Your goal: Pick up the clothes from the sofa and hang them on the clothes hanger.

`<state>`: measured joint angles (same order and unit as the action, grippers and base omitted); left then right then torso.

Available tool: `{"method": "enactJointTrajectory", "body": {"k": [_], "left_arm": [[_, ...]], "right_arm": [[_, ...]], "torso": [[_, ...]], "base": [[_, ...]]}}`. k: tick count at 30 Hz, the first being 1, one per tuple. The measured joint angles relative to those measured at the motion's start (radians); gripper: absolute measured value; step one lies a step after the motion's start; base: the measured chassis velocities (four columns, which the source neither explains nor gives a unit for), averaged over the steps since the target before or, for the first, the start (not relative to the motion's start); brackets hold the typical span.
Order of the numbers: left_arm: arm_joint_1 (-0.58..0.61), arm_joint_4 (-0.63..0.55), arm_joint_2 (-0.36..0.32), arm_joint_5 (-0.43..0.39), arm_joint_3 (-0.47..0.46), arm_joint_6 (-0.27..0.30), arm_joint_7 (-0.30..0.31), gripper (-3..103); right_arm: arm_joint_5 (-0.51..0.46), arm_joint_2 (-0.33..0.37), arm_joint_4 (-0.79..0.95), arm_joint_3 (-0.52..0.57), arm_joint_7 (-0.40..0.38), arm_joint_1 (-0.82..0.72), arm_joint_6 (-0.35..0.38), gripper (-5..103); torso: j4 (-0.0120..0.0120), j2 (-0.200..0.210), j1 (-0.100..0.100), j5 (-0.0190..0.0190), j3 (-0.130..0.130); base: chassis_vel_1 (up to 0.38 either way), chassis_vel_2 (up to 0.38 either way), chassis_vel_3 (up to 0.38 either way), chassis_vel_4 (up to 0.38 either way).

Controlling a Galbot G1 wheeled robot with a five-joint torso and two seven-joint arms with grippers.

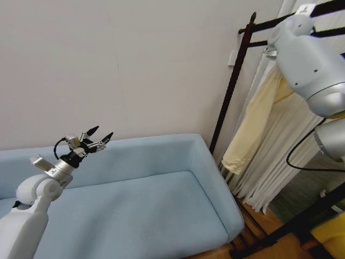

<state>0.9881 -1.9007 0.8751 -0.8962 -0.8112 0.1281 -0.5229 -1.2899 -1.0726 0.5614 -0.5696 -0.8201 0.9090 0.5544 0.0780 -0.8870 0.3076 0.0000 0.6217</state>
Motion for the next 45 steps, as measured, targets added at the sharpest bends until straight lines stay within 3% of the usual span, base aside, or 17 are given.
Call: {"method": "enactJointTrajectory", "body": {"k": [10,18,24,27,28,32,33,36,38,41,42,45], "left_arm": [[0.008,0.000,-0.001,-0.002,-0.008,-0.002,0.000,100],[0.018,-0.007,0.012,-0.003,-0.009,-0.002,0.014,100],[0.047,-0.026,0.024,-0.003,-0.016,-0.003,0.074,100],[0.088,-0.051,0.038,0.004,-0.021,-0.004,0.148,100],[0.088,-0.051,0.038,0.004,-0.021,-0.004,0.148,100],[0.170,-0.111,0.069,0.032,-0.024,0.020,0.346,100],[0.170,-0.111,0.069,0.032,-0.024,0.020,0.346,100],[0.224,-0.149,0.095,0.062,-0.017,0.043,0.431,100],[0.238,-0.160,0.103,0.072,-0.013,0.045,0.449,100],[0.289,-0.204,0.141,0.122,0.003,0.049,0.512,100],[0.289,-0.204,0.141,0.122,0.003,0.049,0.512,100],[0.336,-0.219,0.184,0.224,0.003,0.017,0.515,100]], "right_arm": [[0.015,0.011,0.092,-0.029,-0.021,-0.019,0.000,100],[0.027,0.055,0.280,-0.063,-0.017,-0.061,0.000,100],[-0.051,0.146,0.509,-0.062,0.105,-0.139,-0.001,100],[-0.090,0.217,0.648,-0.041,0.194,-0.217,-0.021,100],[-0.090,0.217,0.648,-0.041,0.194,-0.217,-0.021,100],[-0.119,0.342,0.865,0.028,0.330,-0.397,-0.099,100],[-0.119,0.342,0.865,0.028,0.330,-0.397,-0.099,100],[-0.120,0.407,1.021,0.142,0.370,-0.579,-0.149,100],[-0.117,0.423,1.069,0.195,0.378,-0.648,-0.156,100],[-0.048,0.459,1.203,0.364,0.393,-0.936,-0.196,100],[-0.048,0.459,1.203,0.364,0.393,-0.936,-0.196,100],[0.094,0.472,1.289,0.485,0.397,-1.154,-0.236,100]], "torso": [[-0.0001,0.000,0.000,0.0000,0.000],[-0.0001,0.000,0.000,-0.0002,0.000],[-0.0001,0.000,0.000,0.0001,0.000],[-0.0001,0.000,0.000,0.0000,0.000],[-0.0001,0.000,0.000,0.0000,0.000],[0.0001,0.000,0.000,0.0003,0.000],[0.0001,0.000,0.000,0.0003,0.000],[-0.0001,0.000,0.000,0.0005,0.000],[-0.0002,0.000,0.000,0.0001,0.000],[0.0002,0.000,0.000,0.0010,0.000],[0.0002,0.000,0.000,0.0010,0.000],[0.0001,0.000,0.000,-0.0002,0.000]], "base": [[0.000,0.000,0.000,0.000],[0.000,0.000,0.000,0.000],[0.000,0.000,0.000,0.000],[0.000,0.000,0.000,0.000],[0.000,0.000,0.000,0.000],[0.000,0.000,0.000,0.000],[0.000,0.000,0.000,0.000],[0.000,0.000,0.000,0.000],[0.000,0.000,0.000,0.000],[0.000,0.000,0.000,0.000],[0.000,0.000,0.000,0.000],[0.000,0.000,0.000,0.000]]}}
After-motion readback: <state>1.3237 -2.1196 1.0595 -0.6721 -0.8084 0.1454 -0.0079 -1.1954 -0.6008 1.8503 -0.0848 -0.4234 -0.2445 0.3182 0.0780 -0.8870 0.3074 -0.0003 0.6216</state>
